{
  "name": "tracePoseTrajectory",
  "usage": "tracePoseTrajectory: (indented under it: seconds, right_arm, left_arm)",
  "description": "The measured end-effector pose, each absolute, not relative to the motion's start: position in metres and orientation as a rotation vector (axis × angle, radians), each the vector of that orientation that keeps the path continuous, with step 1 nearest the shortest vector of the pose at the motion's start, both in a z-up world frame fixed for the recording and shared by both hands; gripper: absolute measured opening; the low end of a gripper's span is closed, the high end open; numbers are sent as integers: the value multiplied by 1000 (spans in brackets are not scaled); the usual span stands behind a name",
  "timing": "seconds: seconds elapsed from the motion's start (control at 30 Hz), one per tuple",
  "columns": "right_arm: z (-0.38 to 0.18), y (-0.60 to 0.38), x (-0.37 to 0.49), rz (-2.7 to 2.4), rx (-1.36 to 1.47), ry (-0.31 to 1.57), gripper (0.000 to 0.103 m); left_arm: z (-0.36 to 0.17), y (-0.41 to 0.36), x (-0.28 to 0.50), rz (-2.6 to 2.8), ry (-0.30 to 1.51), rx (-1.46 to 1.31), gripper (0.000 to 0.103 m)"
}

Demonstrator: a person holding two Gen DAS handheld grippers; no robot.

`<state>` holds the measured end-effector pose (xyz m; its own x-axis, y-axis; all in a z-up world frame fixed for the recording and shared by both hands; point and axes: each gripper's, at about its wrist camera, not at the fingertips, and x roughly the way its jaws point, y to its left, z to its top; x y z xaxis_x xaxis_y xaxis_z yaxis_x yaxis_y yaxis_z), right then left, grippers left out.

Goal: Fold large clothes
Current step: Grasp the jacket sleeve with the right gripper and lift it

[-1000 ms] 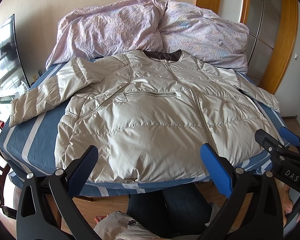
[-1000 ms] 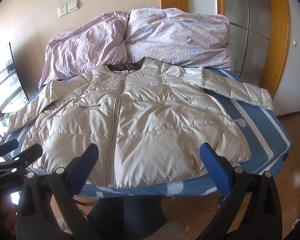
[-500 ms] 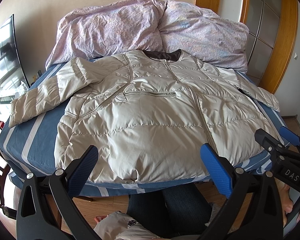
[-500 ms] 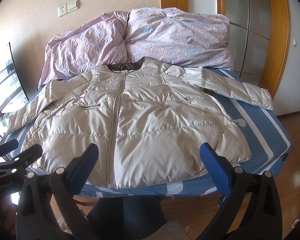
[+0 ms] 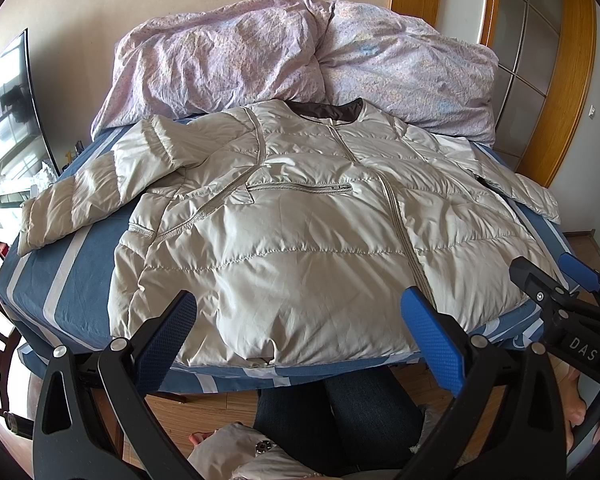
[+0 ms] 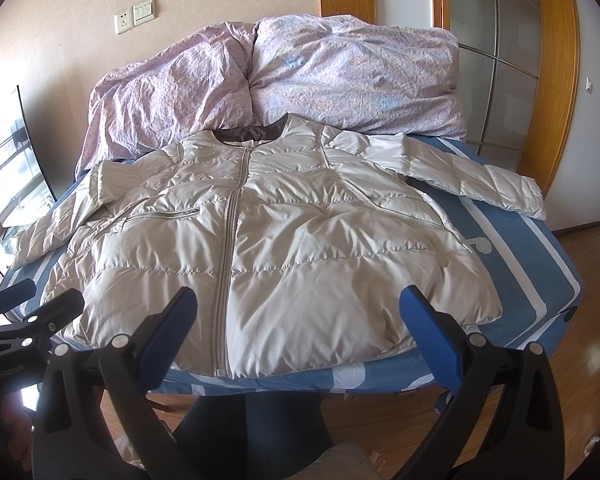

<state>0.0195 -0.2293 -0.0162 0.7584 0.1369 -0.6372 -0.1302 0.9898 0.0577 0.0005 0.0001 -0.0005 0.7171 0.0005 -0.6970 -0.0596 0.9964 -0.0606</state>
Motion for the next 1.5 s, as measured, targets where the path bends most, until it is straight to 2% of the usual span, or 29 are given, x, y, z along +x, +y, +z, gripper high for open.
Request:
tracePoseTrajectory:
  seconds: [0.4, 0.57, 0.9, 1.2, 1.5]
  right_arm:
    - [-12, -263, 55, 138, 101, 643, 101]
    - [-16, -324, 100, 156, 360, 630, 101]
    - [-55, -456, 194, -65, 792, 733, 100]
    - [-118, -544, 253, -196, 1148, 813, 68]
    - [-122, -583, 275, -333, 1166, 752, 48]
  left_arm:
    - [-8, 7, 20, 54, 799, -75, 102]
    - [-6, 14, 40, 60, 798, -77, 102]
    - [-4, 35, 110, 12, 846, -134, 102]
    - [-2, 37, 165, -73, 876, -120, 102]
    - [-8, 46, 214, -132, 923, -176, 102]
